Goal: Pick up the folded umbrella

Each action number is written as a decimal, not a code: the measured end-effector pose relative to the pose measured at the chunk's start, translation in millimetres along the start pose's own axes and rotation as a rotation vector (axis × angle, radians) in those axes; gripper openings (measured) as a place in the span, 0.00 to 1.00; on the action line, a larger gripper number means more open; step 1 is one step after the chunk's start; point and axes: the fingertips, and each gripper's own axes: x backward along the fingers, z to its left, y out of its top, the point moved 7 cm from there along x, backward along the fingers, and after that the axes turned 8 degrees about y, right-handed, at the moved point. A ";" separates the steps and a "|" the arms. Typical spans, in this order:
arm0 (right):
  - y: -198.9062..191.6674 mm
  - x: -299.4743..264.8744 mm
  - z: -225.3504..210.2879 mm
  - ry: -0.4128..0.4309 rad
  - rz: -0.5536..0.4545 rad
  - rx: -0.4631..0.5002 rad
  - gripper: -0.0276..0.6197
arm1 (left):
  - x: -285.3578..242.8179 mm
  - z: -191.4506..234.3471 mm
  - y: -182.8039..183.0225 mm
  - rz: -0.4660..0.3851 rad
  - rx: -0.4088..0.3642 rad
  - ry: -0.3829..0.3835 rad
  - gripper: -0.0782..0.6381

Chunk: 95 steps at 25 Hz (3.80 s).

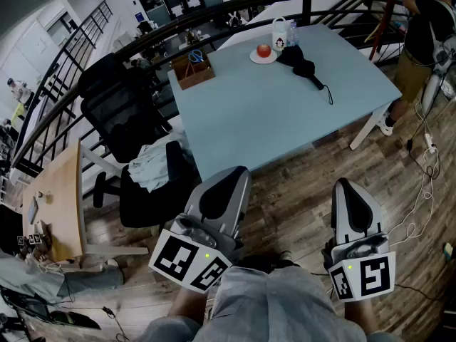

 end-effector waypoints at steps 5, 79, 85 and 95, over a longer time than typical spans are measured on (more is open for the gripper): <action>0.7 6.7 -5.7 0.003 -0.007 -0.001 0.04 | -0.3 -9.9 -0.2 -0.002 -0.006 0.001 0.12; -14.9 27.1 -249.5 -0.229 0.026 0.003 0.04 | -269.1 -151.9 -42.4 -0.015 0.028 -0.308 0.12; -14.6 -2.3 -286.1 -0.225 0.029 0.013 0.04 | -314.4 -145.6 -44.0 -0.023 0.033 -0.303 0.12; -19.1 -56.5 -323.9 -0.161 0.040 0.022 0.04 | -364.6 -119.4 -47.7 -0.037 0.043 -0.246 0.12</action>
